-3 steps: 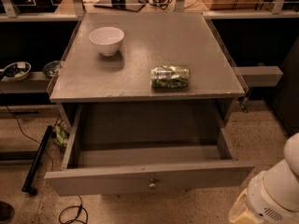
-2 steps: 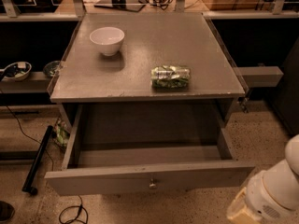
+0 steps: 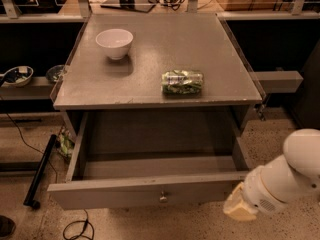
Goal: Close top drawer
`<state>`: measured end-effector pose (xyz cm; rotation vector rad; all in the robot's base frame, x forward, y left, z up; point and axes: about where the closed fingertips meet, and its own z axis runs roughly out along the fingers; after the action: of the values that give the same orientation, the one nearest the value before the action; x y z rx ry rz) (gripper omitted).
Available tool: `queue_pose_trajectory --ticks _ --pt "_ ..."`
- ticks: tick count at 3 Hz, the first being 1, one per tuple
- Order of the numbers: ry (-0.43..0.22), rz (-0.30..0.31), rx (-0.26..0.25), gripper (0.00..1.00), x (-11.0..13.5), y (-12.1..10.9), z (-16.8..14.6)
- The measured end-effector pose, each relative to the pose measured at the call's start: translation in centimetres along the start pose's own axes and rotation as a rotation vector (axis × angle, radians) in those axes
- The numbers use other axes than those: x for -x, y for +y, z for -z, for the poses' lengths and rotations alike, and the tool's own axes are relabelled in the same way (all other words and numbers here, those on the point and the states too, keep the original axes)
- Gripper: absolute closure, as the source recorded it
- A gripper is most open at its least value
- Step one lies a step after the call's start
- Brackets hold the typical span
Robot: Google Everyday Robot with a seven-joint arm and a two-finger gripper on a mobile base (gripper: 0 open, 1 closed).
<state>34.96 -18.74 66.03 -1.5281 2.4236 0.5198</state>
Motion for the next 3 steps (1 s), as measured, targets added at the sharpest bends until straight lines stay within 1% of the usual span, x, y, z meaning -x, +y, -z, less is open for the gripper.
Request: queue_pose_trajectory --ticks 1,3 --pt "-0.028 0.037 -0.003 1.0 1.9 -1.2 -0.4" --pt "-0.083 0.08 0.001 1.0 4.9 -2.6 -1.8"
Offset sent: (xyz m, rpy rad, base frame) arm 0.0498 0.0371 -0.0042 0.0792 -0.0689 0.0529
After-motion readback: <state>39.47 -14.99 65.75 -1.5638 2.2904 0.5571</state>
